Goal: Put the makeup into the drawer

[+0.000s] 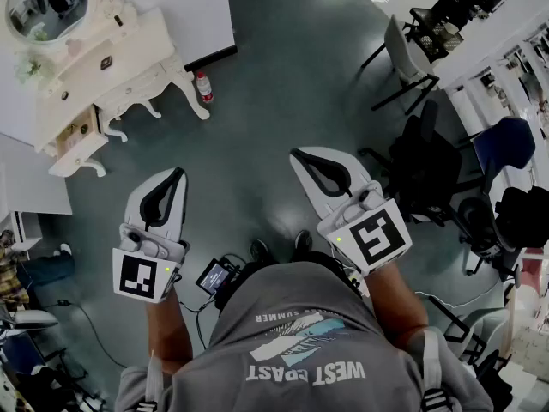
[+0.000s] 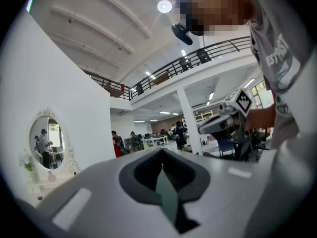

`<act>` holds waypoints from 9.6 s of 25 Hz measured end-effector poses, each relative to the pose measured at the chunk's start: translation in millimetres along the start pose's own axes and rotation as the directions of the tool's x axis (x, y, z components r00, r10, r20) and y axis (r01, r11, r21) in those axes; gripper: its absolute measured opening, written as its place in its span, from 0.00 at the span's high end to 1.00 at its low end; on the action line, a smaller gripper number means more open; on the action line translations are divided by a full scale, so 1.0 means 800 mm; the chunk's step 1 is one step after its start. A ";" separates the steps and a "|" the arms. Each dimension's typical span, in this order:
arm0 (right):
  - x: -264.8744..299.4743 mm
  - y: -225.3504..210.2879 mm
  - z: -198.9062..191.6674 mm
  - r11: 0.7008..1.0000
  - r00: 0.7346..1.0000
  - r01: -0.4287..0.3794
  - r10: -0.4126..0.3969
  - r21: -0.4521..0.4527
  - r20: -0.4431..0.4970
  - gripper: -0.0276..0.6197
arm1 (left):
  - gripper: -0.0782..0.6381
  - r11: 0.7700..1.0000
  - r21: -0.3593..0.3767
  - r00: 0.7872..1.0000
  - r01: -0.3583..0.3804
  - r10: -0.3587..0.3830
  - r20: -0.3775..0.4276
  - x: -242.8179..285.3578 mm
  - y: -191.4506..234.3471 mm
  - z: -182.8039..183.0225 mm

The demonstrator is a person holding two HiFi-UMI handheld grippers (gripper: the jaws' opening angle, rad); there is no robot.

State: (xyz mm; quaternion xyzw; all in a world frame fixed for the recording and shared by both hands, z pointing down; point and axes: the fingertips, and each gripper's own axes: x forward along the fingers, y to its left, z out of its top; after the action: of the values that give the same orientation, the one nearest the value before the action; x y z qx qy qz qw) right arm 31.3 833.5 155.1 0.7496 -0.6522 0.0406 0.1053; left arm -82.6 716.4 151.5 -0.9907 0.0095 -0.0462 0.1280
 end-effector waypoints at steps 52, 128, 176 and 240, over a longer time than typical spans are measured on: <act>0.369 -0.201 0.028 0.938 0.936 -0.345 0.345 -0.022 0.070 0.95 | 0.89 0.917 -0.049 0.904 -0.397 0.380 -0.197 0.161 0.245 -0.064; 1.293 -0.179 0.077 0.821 0.819 -0.570 0.561 -0.048 -0.124 0.95 | 0.89 0.695 -0.083 0.662 -0.714 0.632 -0.402 0.201 0.933 -0.310; 1.440 -0.052 -0.066 0.803 0.770 -0.587 0.513 -0.106 -0.380 0.82 | 0.89 0.629 -0.182 0.633 -0.756 0.632 -0.448 0.090 0.992 -0.452; 1.292 0.569 -0.375 0.155 0.180 -0.982 0.571 -0.111 -0.801 0.81 | 0.89 0.115 -0.270 0.255 -0.956 0.783 -0.568 -0.339 0.881 -0.643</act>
State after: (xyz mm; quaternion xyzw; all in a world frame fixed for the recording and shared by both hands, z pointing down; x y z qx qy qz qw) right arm -243.7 -163.3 699.9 0.1075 -0.8527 0.1045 0.5004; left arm -405.9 -87.1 443.1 -0.7521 0.6270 -0.0974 -0.1782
